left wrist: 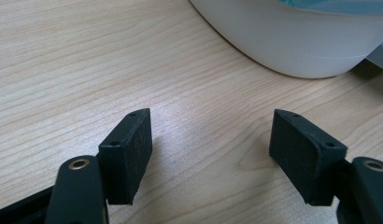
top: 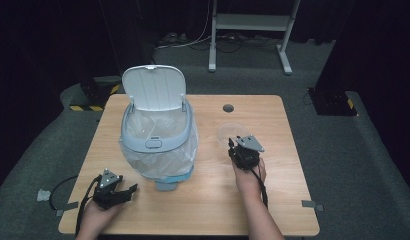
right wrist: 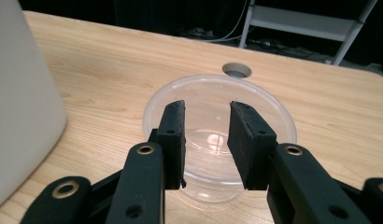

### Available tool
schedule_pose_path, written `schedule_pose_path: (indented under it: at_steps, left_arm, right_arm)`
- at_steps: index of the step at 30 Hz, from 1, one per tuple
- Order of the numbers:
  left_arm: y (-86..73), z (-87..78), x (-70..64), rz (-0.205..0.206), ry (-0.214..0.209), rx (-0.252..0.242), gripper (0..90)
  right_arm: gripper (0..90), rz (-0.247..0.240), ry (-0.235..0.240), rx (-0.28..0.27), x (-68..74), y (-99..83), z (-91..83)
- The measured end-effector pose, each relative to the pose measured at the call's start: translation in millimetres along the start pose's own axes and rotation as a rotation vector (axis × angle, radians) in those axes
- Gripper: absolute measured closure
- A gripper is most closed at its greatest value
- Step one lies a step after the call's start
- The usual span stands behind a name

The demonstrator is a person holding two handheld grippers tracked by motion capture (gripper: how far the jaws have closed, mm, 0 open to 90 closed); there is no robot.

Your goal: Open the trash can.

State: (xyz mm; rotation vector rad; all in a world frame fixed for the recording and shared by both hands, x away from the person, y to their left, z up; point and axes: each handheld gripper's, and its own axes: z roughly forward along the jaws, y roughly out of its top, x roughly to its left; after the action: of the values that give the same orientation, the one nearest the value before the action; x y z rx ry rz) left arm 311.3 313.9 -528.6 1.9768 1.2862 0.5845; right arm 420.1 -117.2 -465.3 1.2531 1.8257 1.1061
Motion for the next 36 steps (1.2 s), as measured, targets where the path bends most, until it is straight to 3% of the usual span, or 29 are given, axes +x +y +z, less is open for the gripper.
schedule_pose_path:
  at_steps: [14, 22, 36]
  left_arm:
    - [0.0, -0.1, 0.0, 0.001, 0.000, 0.001, 30.2]
    - [-0.1, -0.1, -0.3, -0.001, -0.001, 0.001, 30.2]
    - [0.0, 0.0, -0.4, 0.000, -0.001, 0.001, 30.2]
  right_arm:
    - [66.7, 0.002, -0.020, 0.071, -4.4, -9.8, 17.5]
    - [66.9, 0.006, -0.016, 0.070, -5.7, -13.2, 13.7]
    - [66.4, -0.017, -0.013, 0.064, 4.3, -25.7, -1.9]
